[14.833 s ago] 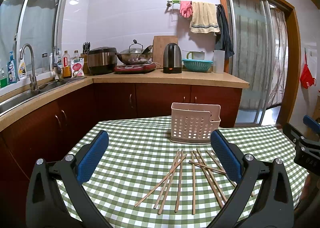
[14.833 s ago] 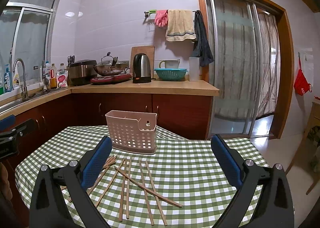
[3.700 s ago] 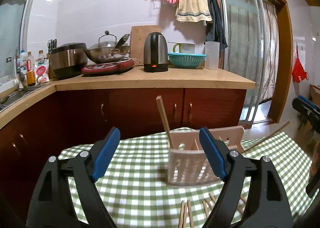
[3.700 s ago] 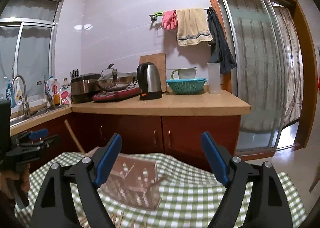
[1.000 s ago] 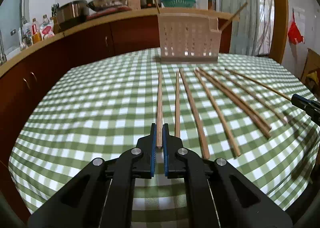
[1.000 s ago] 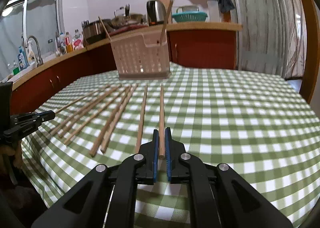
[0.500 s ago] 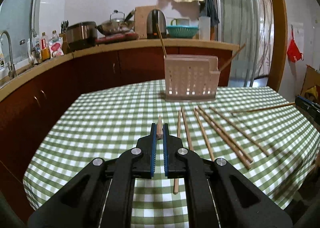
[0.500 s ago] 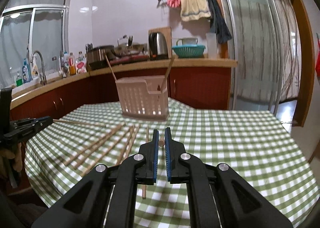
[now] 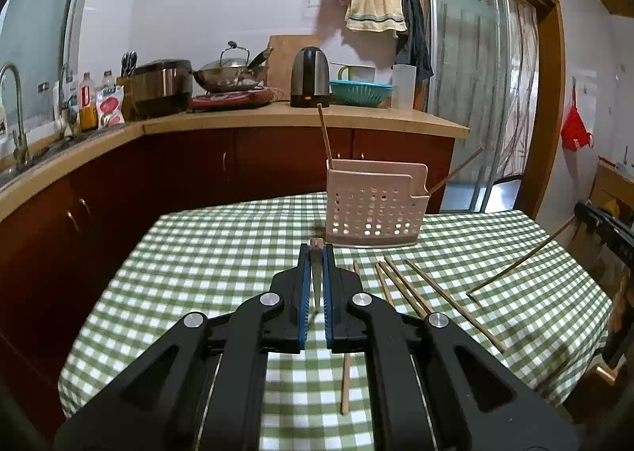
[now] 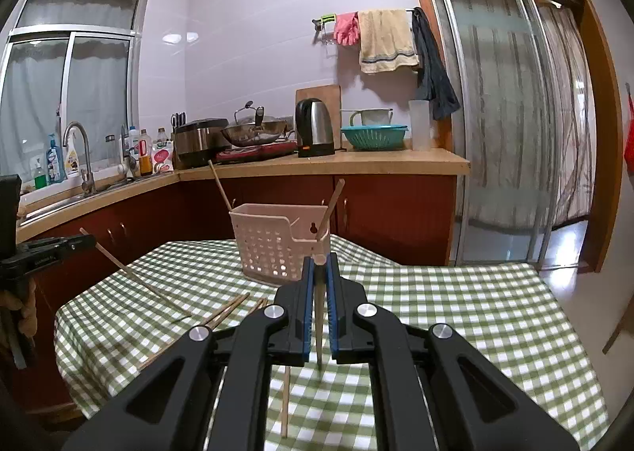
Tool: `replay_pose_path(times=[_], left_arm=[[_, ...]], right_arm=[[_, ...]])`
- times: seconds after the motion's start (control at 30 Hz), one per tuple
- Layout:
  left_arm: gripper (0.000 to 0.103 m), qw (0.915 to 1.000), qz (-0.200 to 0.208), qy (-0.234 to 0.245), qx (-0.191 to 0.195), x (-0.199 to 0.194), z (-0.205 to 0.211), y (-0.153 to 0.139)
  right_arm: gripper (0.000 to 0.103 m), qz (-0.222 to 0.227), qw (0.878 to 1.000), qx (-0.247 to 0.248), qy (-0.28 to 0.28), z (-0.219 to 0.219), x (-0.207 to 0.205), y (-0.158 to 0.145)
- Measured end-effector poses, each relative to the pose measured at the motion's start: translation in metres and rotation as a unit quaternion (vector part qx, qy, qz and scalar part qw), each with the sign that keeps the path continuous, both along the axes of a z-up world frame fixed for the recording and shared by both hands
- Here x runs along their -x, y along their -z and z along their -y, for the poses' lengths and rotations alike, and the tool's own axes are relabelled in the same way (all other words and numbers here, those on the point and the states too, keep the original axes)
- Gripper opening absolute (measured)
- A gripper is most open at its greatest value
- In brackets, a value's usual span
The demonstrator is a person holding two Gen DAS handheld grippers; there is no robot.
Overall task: Organize utensils
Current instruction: 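Lift both held chopsticks and carry them over the basket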
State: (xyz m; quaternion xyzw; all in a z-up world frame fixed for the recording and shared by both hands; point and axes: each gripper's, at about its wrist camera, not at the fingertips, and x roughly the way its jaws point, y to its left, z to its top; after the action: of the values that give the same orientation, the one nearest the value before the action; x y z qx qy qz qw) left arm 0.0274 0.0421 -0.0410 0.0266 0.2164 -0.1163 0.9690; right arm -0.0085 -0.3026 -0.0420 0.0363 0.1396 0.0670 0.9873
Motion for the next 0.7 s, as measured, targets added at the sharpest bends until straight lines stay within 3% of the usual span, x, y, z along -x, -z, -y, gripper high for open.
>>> replay_pose_path(times=[0.37, 0.7], left_arm=[[0.007, 0.9997, 0.019, 0.017, -0.005, -0.046, 0.011, -0.014], [0.006, 0.9990, 0.027, 0.034, 0.004, -0.069, 0.019, -0.021]], right_arm=[[0.007, 0.020, 1.000, 0.001, -0.004, 0.002, -0.043, -0.009], [0.007, 0.020, 1.000, 0.000, -0.008, -0.001, -0.055, -0.021]])
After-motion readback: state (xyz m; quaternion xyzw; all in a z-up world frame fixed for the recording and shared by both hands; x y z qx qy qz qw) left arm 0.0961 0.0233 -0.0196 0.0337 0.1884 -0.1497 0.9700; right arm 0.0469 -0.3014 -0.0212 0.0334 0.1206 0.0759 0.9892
